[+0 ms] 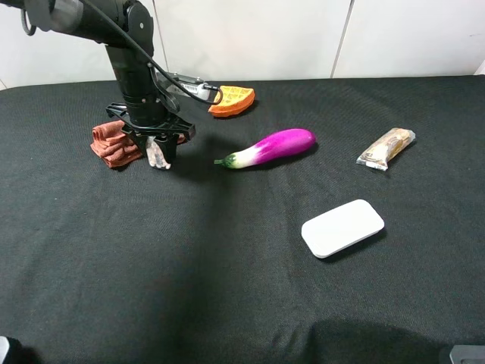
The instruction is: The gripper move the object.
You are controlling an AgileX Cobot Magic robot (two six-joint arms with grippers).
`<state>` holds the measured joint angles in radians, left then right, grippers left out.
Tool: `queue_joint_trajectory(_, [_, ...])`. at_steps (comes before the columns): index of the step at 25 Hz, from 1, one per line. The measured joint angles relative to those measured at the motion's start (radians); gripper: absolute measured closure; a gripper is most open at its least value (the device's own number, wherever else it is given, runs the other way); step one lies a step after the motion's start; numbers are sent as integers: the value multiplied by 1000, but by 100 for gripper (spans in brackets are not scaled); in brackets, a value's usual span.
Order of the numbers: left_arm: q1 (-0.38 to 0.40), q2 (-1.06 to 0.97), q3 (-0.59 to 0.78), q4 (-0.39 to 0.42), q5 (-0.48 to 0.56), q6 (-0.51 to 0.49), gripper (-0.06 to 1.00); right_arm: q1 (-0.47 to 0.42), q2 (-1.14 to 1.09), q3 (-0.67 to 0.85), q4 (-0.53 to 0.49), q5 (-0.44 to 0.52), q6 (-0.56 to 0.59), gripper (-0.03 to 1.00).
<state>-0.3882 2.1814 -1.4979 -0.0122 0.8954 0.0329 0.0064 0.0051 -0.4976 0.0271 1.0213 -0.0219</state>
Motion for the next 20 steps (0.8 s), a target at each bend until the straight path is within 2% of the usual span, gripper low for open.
queue_joint_trajectory(13, [0,0,0,-21,-30,0,0,0,0,0,0,0,0,27])
queue_joint_trajectory(20, [0,0,0,-45,-31,0,-4,0,0,0,0,0,0,27])
